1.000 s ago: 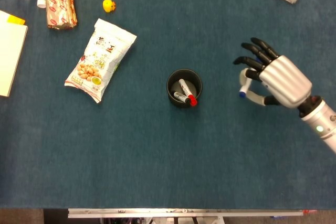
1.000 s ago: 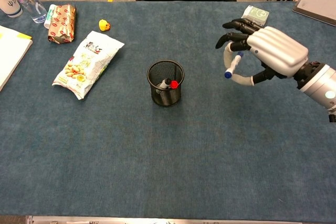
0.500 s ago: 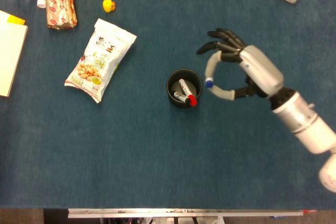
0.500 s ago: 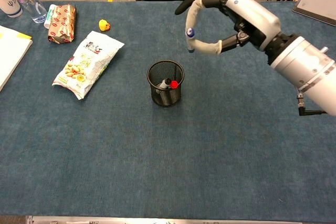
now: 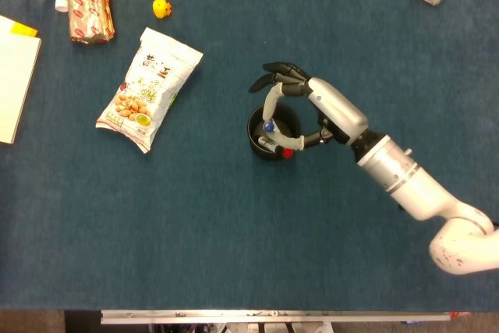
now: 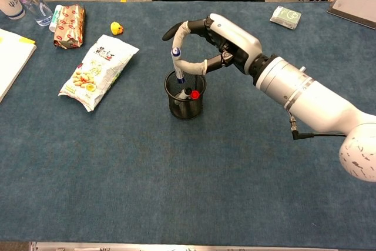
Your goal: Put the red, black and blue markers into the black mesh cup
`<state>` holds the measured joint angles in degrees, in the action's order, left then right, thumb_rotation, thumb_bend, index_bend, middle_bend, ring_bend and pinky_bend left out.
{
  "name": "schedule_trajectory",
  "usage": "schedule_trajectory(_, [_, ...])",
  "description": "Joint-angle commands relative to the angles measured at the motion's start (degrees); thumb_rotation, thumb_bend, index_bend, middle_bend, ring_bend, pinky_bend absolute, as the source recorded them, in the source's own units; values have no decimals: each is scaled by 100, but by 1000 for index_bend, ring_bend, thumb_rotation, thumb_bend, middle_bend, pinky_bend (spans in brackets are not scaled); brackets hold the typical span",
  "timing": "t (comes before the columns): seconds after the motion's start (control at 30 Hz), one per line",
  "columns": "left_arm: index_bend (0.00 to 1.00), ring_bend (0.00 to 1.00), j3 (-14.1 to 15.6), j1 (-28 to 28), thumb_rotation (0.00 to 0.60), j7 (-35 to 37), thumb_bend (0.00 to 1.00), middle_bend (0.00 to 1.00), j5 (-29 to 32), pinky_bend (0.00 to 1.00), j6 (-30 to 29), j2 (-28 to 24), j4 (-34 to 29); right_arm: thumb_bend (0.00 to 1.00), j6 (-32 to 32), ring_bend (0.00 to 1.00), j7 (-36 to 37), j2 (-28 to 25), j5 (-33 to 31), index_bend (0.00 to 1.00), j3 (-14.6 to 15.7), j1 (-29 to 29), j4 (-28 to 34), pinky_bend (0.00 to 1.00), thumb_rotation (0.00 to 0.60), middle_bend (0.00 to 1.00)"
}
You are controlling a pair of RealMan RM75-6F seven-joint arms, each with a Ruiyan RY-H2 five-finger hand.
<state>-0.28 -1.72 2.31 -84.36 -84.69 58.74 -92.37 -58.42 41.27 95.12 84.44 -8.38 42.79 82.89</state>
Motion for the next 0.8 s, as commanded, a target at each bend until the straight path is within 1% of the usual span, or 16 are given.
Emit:
schedule_trajectory(0.03, [100, 193, -2, 8, 600, 13, 195, 165, 19, 242, 5, 6, 19, 298, 58, 66, 100, 73, 121, 479, 73, 51, -200, 0, 600, 237])
schedule_trajectory(0.1, [100, 193, -4, 4, 600, 10, 196, 165, 28, 242, 22, 14, 27, 296, 35, 51, 124, 77, 183, 368, 99, 53, -257, 0, 600, 206])
schedule_trajectory(0.17, [101, 193, -7, -9, 600, 6, 195, 165, 19, 242, 38, 24, 23, 294, 17, 31, 138, 58, 253, 215, 134, 54, -285, 0, 600, 163])
schedule_trajectory(0.23, [101, 193, -16, -21, 600, 14, 196, 165, 0, 242, 37, 39, 26, 294, -62, 22, 120, 10, 330, 111, 159, 32, -269, 0, 600, 144])
schedule_trajectory(0.3, [100, 193, -28, -29, 600, 25, 196, 165, -7, 242, 32, 50, 37, 293, -165, 20, 72, -69, 402, 64, 188, -10, -219, 0, 600, 141])
schedule_trajectory(0.4, [101, 193, -47, -45, 600, 38, 195, 165, 7, 243, 49, 58, 63, 292, -406, 17, -37, -299, 514, 54, 220, -126, -50, 0, 600, 139])
schedule_trajectory(0.5, [101, 193, -72, -61, 600, 64, 195, 165, 16, 242, 52, 72, 95, 293, -789, 17, -511, -604, 601, 55, 260, -350, 125, 0, 600, 141])
schedule_trajectory(0.6, [100, 193, -103, -96, 600, 76, 195, 165, 11, 242, 62, 118, 146, 293, -1167, 18, -1364, -943, 559, 118, 318, -666, 294, 0, 600, 179])
schedule_trajectory(0.7, [100, 193, -133, -145, 600, 40, 195, 165, -23, 242, 69, 201, 197, 287, -1392, 40, -2489, -1357, 190, 165, 400, -1072, 745, 0, 600, 214])
schedule_trajectory(0.8, [100, 193, -169, -203, 600, 25, 195, 165, -109, 243, 36, 313, 247, 282, -1827, 55, -3689, -1659, -90, 193, 472, -1499, 1126, 0, 600, 226])
